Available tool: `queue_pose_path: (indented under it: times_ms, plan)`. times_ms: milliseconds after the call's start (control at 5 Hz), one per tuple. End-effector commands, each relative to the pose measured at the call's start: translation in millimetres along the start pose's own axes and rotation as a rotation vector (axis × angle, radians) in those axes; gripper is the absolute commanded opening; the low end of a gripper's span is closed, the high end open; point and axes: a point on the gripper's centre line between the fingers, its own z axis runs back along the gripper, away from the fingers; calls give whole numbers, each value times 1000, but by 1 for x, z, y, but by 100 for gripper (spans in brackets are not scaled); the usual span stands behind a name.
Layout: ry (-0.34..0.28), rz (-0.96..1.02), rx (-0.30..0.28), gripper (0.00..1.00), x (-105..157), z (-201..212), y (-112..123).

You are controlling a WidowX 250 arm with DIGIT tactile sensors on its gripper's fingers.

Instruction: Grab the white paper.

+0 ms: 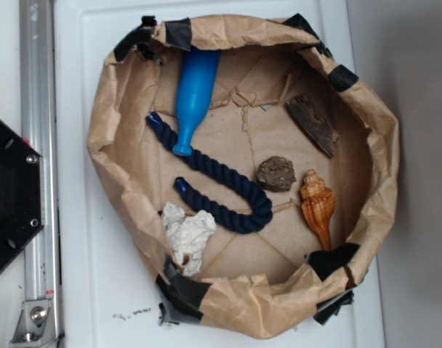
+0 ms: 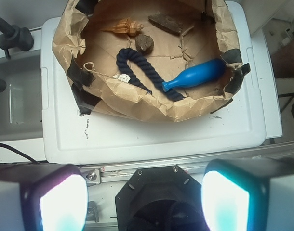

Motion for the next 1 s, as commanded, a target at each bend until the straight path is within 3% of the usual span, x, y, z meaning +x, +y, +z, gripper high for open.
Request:
queue_pose_path:
  times_ms: [0,200,400,600,800]
  plan:
    - [0,0,0,100,0,0,0]
    - [39,114,27,100,46,-36,-9]
    - [140,345,-35,100,90,-71,-8]
    - [237,494,-53,100,111,-109,-11]
    - [284,640,-57,100,107,-155,-15]
